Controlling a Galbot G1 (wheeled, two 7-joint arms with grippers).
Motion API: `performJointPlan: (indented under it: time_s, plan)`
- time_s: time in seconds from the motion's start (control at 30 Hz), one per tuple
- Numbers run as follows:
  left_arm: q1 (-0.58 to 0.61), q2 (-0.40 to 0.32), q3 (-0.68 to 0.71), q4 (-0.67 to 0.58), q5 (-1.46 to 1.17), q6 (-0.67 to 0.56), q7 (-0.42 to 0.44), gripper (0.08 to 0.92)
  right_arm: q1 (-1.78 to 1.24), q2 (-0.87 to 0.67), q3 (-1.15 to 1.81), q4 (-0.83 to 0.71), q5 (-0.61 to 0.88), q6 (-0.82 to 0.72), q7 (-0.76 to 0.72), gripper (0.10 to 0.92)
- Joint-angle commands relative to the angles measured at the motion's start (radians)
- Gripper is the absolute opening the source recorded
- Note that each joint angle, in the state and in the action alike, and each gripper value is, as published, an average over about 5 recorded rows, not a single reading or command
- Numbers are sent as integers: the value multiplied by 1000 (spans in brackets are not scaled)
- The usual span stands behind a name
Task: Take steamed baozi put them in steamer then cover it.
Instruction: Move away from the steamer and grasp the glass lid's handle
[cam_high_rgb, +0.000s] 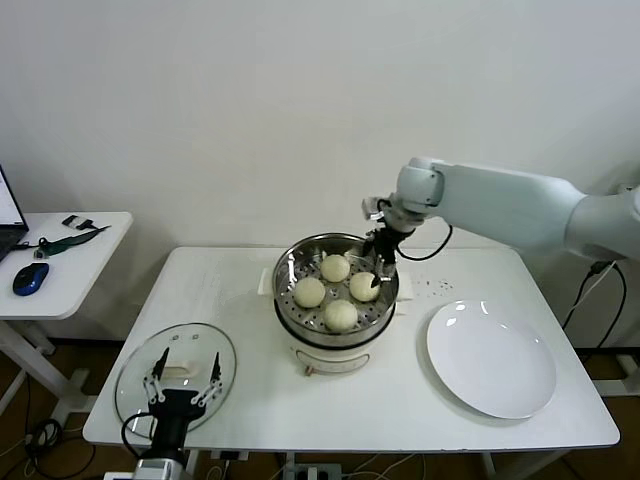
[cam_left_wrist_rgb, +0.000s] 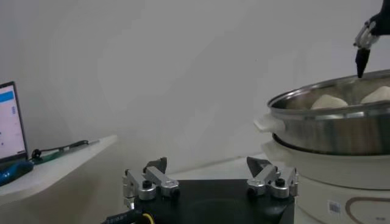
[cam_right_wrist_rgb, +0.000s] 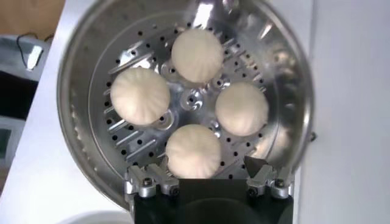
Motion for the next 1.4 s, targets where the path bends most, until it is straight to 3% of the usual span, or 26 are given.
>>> performJointPlan:
  time_s: [0.03,0.3,0.57,0.8,1.23,1.4]
  plan:
    - [-6,-2,-1,-3,16,3,-1,823,1,-163,98,50,59,206,170,823]
    - [-14,-5,-22,-6,42,1,-2,823,-265,-446,398,185,88,407,491,823]
    - [-24,-4,-52,-15,91,9,9,823,-866,-578,1033,316,112,440,628,823]
    - [-43,-1,-88,-18,300,3,30,823,-1287,-508,1451,382,58,464,710,823]
    - [-59,29,-143,21,1306,9,37,823,-1829,-231,2102,485,-59,371,709,823]
    - [-84,46,-120,111,1489,-10,42,823,-1925,-180,2171,483,-82,387,685,823]
